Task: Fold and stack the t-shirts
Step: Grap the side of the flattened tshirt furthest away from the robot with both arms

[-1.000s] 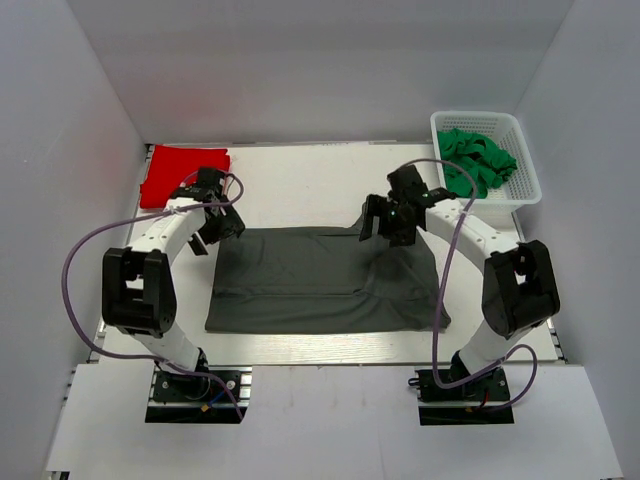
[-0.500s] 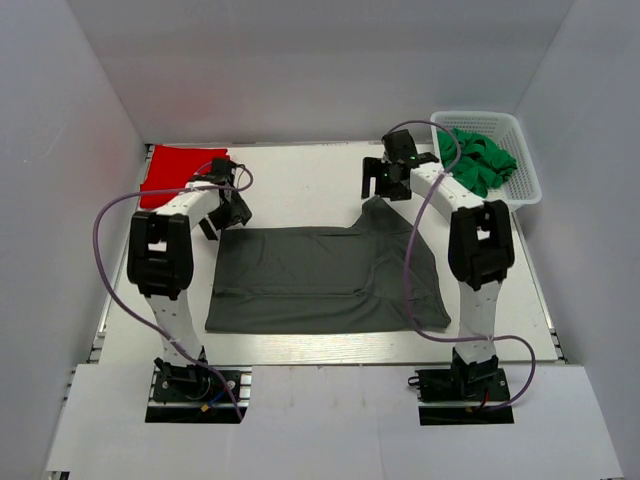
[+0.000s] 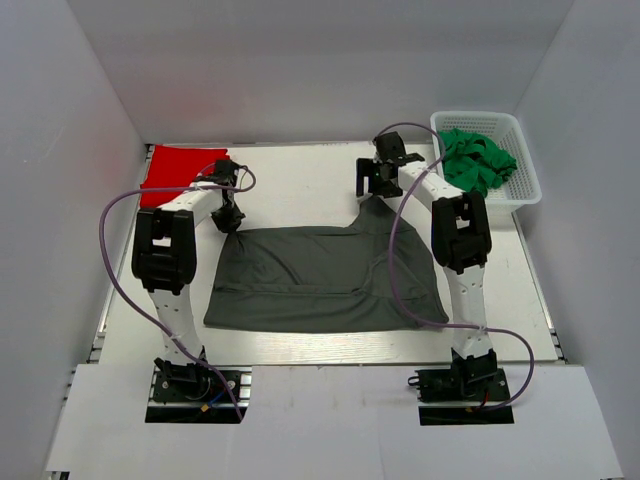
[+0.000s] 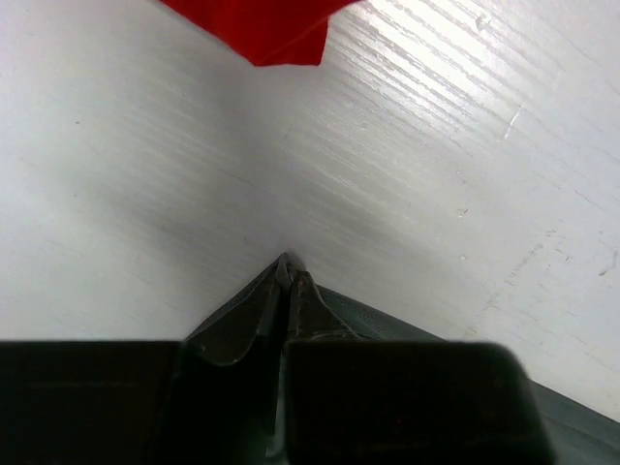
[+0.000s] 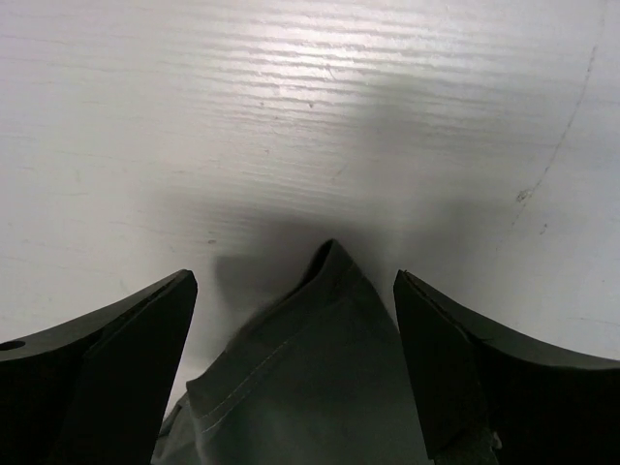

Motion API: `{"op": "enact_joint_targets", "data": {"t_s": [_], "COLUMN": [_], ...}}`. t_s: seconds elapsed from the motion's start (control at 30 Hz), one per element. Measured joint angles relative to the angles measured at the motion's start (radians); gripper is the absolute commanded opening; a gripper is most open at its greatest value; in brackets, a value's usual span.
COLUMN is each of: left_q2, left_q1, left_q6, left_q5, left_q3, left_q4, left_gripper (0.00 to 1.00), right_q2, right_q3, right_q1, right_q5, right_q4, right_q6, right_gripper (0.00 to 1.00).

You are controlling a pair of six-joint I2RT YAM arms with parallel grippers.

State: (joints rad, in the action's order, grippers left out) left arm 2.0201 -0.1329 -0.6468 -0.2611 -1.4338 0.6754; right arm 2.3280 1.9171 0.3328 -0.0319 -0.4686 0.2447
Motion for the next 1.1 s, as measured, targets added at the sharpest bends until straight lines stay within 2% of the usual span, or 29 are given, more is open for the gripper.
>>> {"op": "enact_joint_targets", "data": {"t_s": [0.03, 0.1, 0.2, 0.3, 0.33, 0.37, 0.4, 0.47, 0.5, 0.53, 0.7, 1.1], "left_q2": [0.000, 0.000, -0.001, -0.002, -0.002, -0.002, -0.002, -0.003, -0.003, -0.004, -0.010, -0.024], "left_q1": [0.000, 0.000, 0.000, 0.000, 0.000, 0.000, 0.000, 0.000, 0.000, 0.000, 0.000, 0.019], "left_q6": [0.003, 0.004, 0.004, 0.004, 0.004, 0.005, 0.008, 0.006, 0.006, 0.006, 0.006, -0.027], "left_q5": [0.002, 0.006, 0.013, 0.014, 0.014, 0.013, 0.013, 0.013, 0.011, 0.010, -0.002, -0.073], "left_q3": [0.001, 0.002, 0.004, 0.005, 0.005, 0.005, 0.005, 0.005, 0.005, 0.005, 0.005, 0.013], "left_q4": [-0.002, -0.005, -0.007, -0.006, -0.006, -0.006, -0.005, -0.003, -0.002, 0.000, 0.027, 0.051], "left_gripper": [0.10, 0.10, 0.13, 0.21, 0.26, 0.35, 0.40, 0.50, 0.72, 0.83, 0.98, 0.98], "right_q2": [0.000, 0.000, -0.003, -0.003, -0.002, -0.002, -0.002, -0.003, -0.003, -0.006, -0.042, -0.083], "right_q3": [-0.010, -0.027, -0.037, -0.038, -0.038, -0.039, -0.039, -0.050, -0.057, -0.064, -0.126, -0.178], "right_q1": [0.000, 0.000, 0.001, 0.001, 0.001, 0.001, 0.001, 0.001, 0.001, 0.001, 0.002, -0.030], "right_q5": [-0.006, -0.023, -0.037, -0.044, -0.043, -0.043, -0.043, -0.044, -0.045, -0.047, -0.098, -0.244], "right_q4": [0.001, 0.014, 0.032, 0.031, 0.030, 0.030, 0.031, 0.040, 0.051, 0.061, 0.096, 0.071], "right_q6": [-0.001, -0.004, -0.005, -0.007, -0.005, -0.005, -0.002, 0.012, 0.014, 0.015, 0.035, 0.067], "right_gripper": [0.85, 0.83, 0.66, 0.41, 0.32, 0.23, 0.01, 0.00, 0.00, 0.00, 0.00, 0.00]}}
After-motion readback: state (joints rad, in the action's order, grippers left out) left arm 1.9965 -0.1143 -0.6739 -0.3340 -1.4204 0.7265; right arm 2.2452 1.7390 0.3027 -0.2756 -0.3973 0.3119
